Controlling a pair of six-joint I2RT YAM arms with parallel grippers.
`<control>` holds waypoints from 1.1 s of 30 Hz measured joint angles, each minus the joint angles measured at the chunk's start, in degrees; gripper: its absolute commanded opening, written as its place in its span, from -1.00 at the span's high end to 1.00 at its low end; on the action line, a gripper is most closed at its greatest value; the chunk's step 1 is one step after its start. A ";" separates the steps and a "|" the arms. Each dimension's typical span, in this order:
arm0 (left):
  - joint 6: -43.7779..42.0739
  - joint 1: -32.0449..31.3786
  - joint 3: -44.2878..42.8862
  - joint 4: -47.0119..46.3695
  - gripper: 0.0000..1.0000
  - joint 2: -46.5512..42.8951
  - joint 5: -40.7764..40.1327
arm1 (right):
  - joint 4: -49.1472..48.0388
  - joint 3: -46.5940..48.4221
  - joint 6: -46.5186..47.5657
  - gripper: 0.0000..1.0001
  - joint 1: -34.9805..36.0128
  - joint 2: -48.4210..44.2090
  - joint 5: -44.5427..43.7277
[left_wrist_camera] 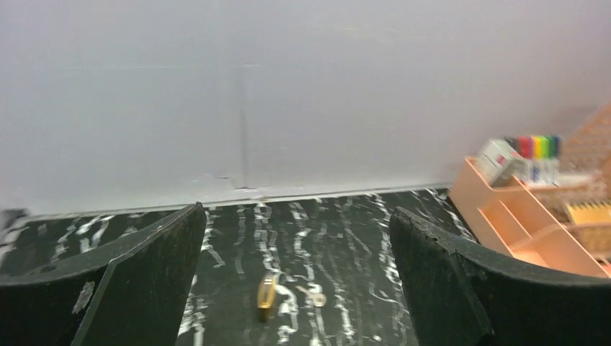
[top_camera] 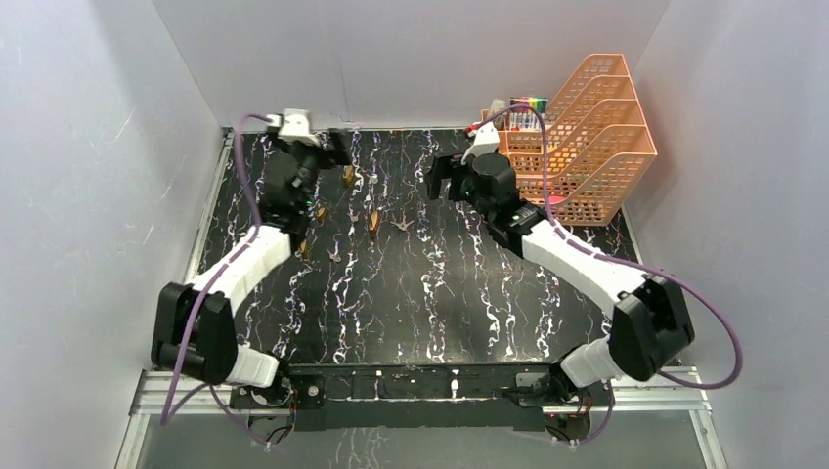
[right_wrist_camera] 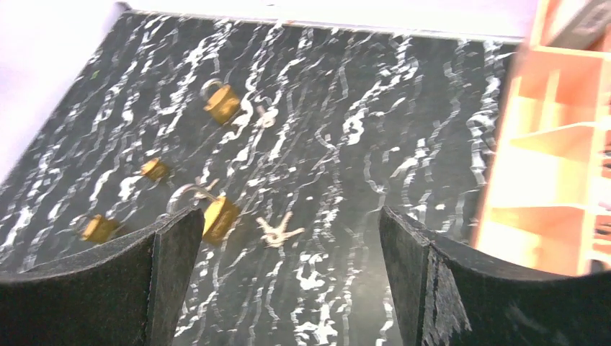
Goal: Lock with the key
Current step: Place the key at the center of the board, then reset both arms
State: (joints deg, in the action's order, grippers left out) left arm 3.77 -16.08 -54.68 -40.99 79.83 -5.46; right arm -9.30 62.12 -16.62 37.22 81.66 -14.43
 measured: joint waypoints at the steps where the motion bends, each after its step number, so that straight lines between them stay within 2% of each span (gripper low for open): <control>1: 0.94 1.71 -0.62 2.82 -0.97 -1.14 1.38 | 0.54 -0.64 0.96 -0.97 -0.22 -1.36 -1.01; 3: 2.39 4.12 -1.78 8.82 -0.97 -3.84 4.11 | 1.69 -2.93 2.76 -0.97 -0.98 -4.96 -2.73; 8: 4.79 4.06 -1.98 16.86 -0.97 -9.62 9.49 | 4.53 -8.39 6.03 -0.97 -4.34 -15.18 -6.30; 14: 6.43 3.87 -1.65 21.52 -0.97 -12.23 12.43 | 5.85 -8.71 7.75 -0.97 -4.57 -18.41 -6.67; 23: 6.76 3.87 -1.00 24.89 -0.97 -12.41 14.10 | 6.40 -9.76 8.97 -0.97 -4.58 -20.18 -9.65; 33: 6.32 3.87 0.27 23.76 -0.97 -13.63 15.19 | 5.61 -9.94 9.30 -0.97 -4.58 -20.18 -12.91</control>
State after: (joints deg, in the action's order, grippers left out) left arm 10.09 -12.21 -54.41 -17.23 66.20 9.73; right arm -3.69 52.17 -7.31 32.64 61.47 -27.34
